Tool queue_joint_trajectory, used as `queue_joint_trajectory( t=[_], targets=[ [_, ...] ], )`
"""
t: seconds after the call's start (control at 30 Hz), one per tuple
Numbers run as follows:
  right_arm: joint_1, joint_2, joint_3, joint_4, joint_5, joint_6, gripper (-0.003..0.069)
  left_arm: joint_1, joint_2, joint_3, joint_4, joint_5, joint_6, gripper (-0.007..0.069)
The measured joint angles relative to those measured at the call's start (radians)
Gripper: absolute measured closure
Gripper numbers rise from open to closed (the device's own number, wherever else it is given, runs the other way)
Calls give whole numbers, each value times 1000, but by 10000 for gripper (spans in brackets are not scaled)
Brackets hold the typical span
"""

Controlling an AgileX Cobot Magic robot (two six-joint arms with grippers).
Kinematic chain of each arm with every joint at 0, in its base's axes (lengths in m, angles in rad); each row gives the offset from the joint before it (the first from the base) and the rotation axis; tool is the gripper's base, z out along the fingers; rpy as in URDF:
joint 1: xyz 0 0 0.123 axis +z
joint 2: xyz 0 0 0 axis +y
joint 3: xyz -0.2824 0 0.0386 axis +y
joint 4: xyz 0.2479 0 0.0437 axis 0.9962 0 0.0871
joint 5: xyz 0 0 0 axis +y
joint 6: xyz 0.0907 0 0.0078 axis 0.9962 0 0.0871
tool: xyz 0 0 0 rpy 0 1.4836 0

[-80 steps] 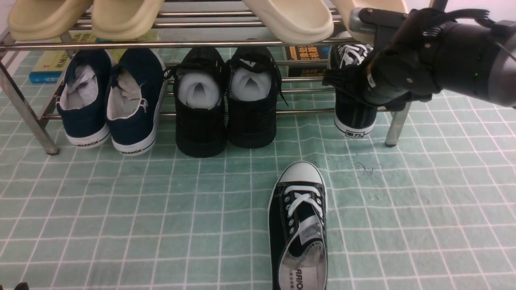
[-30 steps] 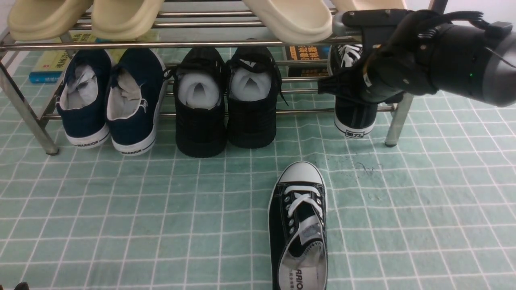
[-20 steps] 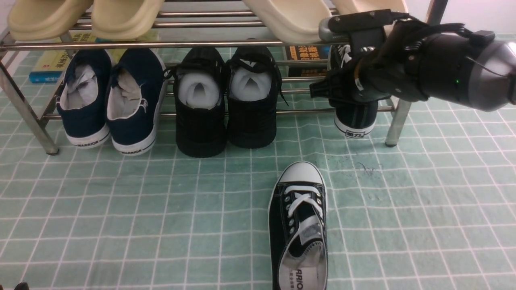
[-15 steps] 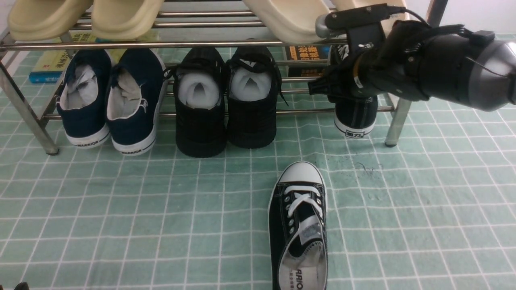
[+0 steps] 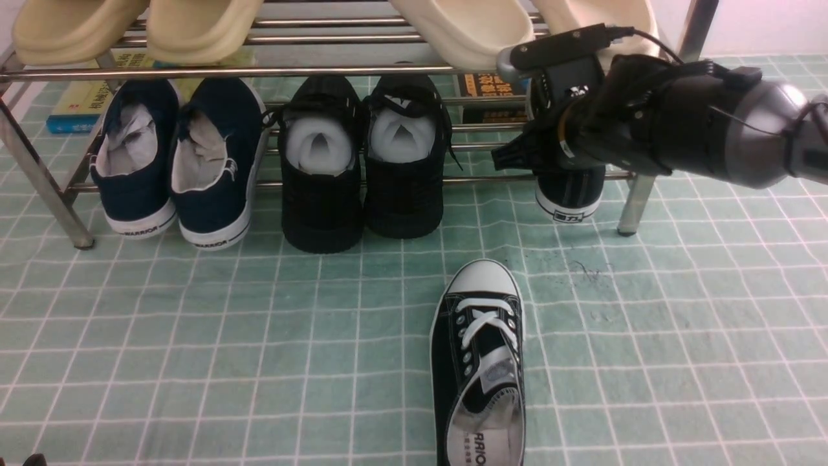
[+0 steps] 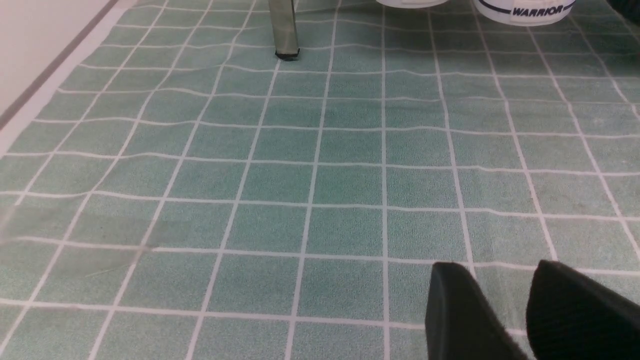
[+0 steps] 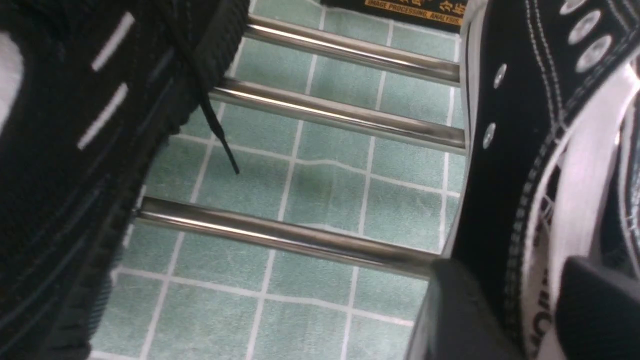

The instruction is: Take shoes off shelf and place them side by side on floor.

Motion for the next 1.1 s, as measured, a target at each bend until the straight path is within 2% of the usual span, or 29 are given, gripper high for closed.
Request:
queue_joint_trajectory(
  t=[0.07, 0.1, 0.13, 0.17, 0.2, 0.4, 0.6, 0.63, 0.7, 0.87, 1.1],
  targets=[
    [0, 0, 0, -1, 0, -2, 498, 0, 0, 0, 0, 0, 0, 383],
    [0, 0, 0, 2, 0, -3, 566, 0, 0, 0, 0, 0, 0, 383],
    [0, 0, 0, 2, 0, -3, 574, 0, 0, 0, 0, 0, 0, 383],
    [0, -2, 0, 5, 1, -3, 631, 0, 0, 0, 0, 0, 0, 383],
    [0, -9, 0, 12, 8, -7, 652, 0, 0, 0, 0, 0, 0, 383],
    [0, -73, 3, 116, 91, -108, 655, 0, 0, 0, 0, 0, 0, 383],
    [0, -188, 3, 354, 231, -344, 655, 0, 0, 0, 0, 0, 0, 383],
    [0, -192, 3, 362, 237, -352, 655, 0, 0, 0, 0, 0, 0, 383],
    [0, -231, 3, 453, 322, -447, 655, 0, 0, 0, 0, 0, 0, 383],
    [0, -308, 3, 590, 498, -600, 655, 0, 0, 0, 0, 0, 0, 383],
    [0, -403, 3, 713, 741, -672, 655, 0, 0, 0, 0, 0, 0, 383]
  ],
)
